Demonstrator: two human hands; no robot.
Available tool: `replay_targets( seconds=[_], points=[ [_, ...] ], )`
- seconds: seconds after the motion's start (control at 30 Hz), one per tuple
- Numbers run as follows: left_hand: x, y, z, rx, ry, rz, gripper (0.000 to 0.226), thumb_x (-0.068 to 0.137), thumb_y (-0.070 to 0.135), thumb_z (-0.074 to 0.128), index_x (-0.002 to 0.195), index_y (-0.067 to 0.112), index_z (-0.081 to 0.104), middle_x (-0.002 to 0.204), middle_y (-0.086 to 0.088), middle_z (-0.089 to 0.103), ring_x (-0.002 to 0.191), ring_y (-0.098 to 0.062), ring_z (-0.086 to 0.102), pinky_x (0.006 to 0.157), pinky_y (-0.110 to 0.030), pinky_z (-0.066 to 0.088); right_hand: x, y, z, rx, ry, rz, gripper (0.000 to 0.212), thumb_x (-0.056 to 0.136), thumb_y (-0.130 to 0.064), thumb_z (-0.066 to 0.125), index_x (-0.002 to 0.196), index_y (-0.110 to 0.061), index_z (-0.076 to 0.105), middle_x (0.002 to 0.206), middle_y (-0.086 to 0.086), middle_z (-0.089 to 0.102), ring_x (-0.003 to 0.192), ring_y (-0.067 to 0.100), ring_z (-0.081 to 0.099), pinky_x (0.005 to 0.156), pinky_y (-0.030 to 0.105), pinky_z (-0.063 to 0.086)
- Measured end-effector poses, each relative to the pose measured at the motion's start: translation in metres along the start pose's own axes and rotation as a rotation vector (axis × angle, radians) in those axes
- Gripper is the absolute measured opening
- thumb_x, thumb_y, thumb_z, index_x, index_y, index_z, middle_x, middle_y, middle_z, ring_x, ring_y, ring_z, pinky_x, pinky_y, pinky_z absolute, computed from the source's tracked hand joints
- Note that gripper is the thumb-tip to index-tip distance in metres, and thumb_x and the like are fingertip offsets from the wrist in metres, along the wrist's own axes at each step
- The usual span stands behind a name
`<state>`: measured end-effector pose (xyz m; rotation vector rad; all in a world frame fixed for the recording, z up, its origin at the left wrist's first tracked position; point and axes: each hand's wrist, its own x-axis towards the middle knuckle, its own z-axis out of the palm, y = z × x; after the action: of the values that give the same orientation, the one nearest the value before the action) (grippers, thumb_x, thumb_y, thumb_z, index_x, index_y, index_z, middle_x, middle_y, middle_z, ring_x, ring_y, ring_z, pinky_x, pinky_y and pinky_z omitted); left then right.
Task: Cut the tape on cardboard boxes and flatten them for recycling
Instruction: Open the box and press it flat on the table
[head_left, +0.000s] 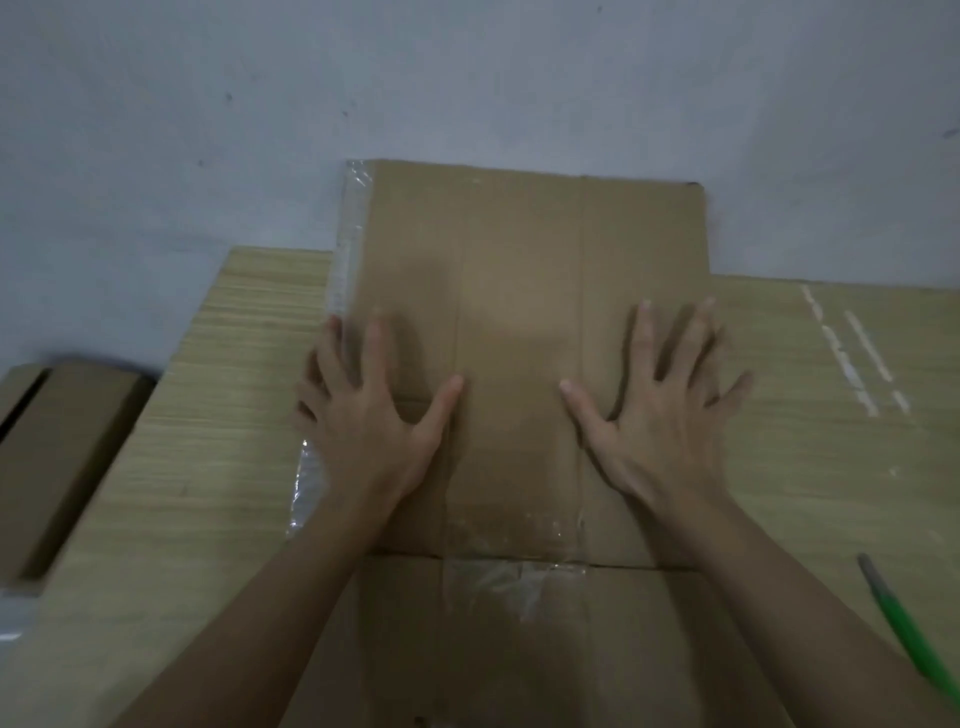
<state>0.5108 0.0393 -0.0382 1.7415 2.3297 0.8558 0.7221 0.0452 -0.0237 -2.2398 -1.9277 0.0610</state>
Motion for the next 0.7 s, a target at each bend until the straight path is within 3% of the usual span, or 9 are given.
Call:
replay_targets(
  seconds=[0.1, 0.27, 0.47, 0.7],
  points=[
    [0.000, 0.003, 0.002, 0.136, -0.114, 0.025, 0.099, 0.065, 0.085, 0.019, 0.150, 0.036, 0.011, 0.159, -0.006, -0.001, 0.138, -0.039, 0.012, 0.107, -0.054, 0.014, 0.001, -0.018, 0.009, -0.005, -0.031, -0.029, 0.097, 0.069, -0.085, 0.003, 0.148, -0.033, -0.013, 0.156, 0.011, -0.022, 0.142, 0.036, -0.019, 0.108, 0.063, -0.009],
    [-0.008, -0.004, 0.009, 0.205, -0.190, 0.004, 0.102, 0.062, 0.087, 0.011, 0.150, 0.036, 0.003, 0.158, -0.002, -0.010, 0.140, -0.034, 0.002, 0.110, -0.050, 0.008, -0.006, -0.015, 0.023, -0.028, -0.069, 0.006, 0.098, 0.067, -0.085, 0.001, 0.150, -0.033, -0.008, 0.158, 0.009, -0.014, 0.144, 0.034, -0.012, 0.110, 0.062, -0.004],
    [-0.014, -0.010, 0.012, 0.269, -0.300, -0.020, 0.104, 0.060, 0.088, 0.005, 0.150, 0.036, -0.002, 0.158, -0.003, -0.009, 0.143, -0.033, -0.005, 0.115, -0.047, -0.001, -0.011, -0.014, 0.028, -0.056, -0.209, 0.025, 0.098, 0.068, -0.088, 0.001, 0.149, -0.034, -0.009, 0.158, 0.007, -0.016, 0.144, 0.030, -0.016, 0.112, 0.060, -0.007],
    [-0.003, -0.006, -0.005, 0.207, -0.459, -0.018, 0.101, 0.072, 0.085, 0.034, 0.151, 0.030, 0.002, 0.158, -0.006, -0.010, 0.143, -0.033, -0.015, 0.116, -0.047, -0.011, -0.005, -0.016, 0.010, 0.028, -0.355, 0.062, 0.094, 0.076, -0.084, 0.022, 0.151, -0.033, -0.002, 0.158, 0.006, -0.017, 0.143, 0.029, -0.019, 0.111, 0.060, -0.010]
  ],
)
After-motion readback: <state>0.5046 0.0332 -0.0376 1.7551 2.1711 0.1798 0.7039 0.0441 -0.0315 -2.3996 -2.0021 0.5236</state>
